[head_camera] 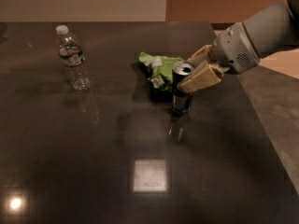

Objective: Move redbull can near green rice chip bag

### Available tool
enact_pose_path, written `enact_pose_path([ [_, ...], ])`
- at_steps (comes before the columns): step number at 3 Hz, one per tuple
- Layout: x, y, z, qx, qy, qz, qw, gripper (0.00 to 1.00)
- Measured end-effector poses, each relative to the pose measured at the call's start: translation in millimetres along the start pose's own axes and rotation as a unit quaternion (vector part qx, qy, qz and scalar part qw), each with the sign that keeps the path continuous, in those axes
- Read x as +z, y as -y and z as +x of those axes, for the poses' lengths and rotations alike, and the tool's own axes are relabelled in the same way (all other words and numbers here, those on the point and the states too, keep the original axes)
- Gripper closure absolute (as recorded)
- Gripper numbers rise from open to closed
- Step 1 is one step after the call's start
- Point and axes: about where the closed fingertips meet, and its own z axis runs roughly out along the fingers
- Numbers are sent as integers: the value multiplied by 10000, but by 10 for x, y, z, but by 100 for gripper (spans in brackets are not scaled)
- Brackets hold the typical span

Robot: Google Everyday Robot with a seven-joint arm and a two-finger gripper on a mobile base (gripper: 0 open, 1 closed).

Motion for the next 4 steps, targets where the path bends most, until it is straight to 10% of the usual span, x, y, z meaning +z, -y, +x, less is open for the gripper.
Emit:
enact_pose_path([
  [1,24,85,92,155,139,31,9998,100],
  [4,114,121,243,351,271,-18,9990,35],
])
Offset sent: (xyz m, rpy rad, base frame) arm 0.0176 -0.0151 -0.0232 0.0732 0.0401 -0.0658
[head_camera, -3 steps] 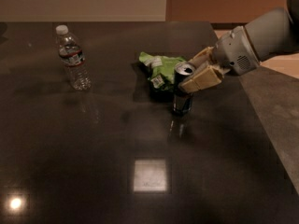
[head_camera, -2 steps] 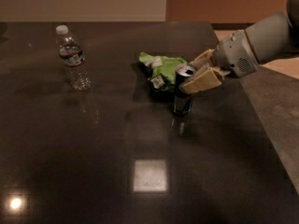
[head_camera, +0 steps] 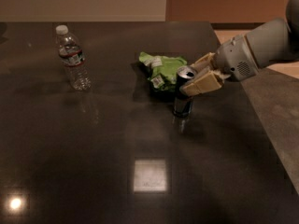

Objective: Move redbull can near green rice chip bag

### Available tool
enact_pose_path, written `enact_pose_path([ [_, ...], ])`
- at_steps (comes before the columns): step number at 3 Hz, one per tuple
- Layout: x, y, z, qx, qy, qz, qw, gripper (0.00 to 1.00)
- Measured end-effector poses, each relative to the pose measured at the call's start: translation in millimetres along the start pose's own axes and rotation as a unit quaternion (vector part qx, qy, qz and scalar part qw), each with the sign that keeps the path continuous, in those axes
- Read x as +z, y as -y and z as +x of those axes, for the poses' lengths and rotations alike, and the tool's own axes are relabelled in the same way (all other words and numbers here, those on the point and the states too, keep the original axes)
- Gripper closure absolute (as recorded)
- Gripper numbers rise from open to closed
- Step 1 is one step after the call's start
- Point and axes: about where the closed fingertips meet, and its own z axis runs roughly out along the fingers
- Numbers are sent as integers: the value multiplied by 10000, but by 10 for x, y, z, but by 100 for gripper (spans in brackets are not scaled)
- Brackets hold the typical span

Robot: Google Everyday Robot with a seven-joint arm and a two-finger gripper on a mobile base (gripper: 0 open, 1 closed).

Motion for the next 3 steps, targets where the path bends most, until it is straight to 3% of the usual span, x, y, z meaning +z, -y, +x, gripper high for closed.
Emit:
enact_pose_path([
  [1,15,-6,-13,-12,-1,-14,10000,13],
  [2,29,-12,-24,-22,-1,-27,10000,0],
  [3,29,-12,-24,-22,-1,-28,10000,0],
])
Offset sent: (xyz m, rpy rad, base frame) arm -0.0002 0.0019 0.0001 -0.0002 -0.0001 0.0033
